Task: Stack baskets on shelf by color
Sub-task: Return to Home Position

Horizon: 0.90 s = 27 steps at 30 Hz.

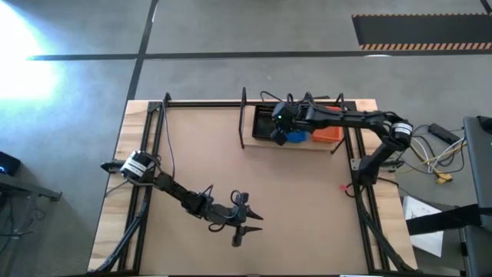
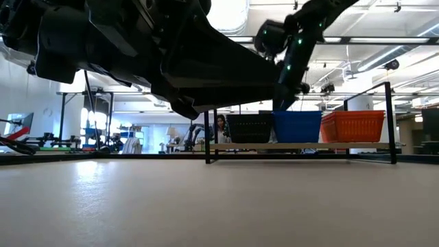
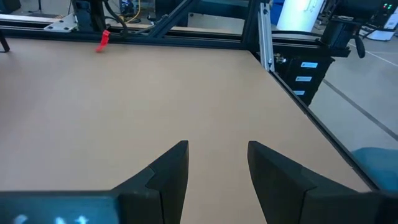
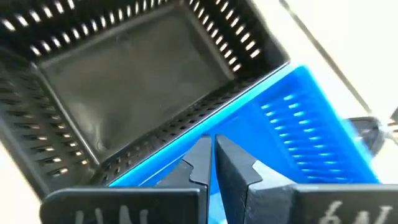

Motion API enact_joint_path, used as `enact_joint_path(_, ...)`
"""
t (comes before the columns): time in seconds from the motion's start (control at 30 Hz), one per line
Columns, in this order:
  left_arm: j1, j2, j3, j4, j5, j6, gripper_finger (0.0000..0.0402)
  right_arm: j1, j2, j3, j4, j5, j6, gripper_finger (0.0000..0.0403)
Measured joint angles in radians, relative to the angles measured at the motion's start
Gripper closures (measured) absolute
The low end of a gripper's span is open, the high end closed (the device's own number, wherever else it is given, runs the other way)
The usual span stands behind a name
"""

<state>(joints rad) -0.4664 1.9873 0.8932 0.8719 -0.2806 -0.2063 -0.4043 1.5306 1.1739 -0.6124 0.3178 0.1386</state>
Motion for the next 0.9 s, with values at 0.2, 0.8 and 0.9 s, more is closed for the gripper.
enact_joint_path(0.2, 0.000, 0.000, -0.001, 0.000, 0.000, 0.000, 0.0252, 0.023, -0.074, 0.059, -0.159, 0.143, 0.052, 0.0390)
enact_joint_path(0.8, 0.000, 0.000, -0.001, 0.000, -0.005, 0.003, 0.0252, -0.146, -0.148, -0.071, -0.470, 0.183, 0.297, 0.0390)
enact_joint_path(0.9, 0.000, 0.000, -0.001, 0.000, -0.005, 0.003, 0.0252, -0.148, -0.125, -0.089, -0.425, 0.180, 0.261, 0.0390)
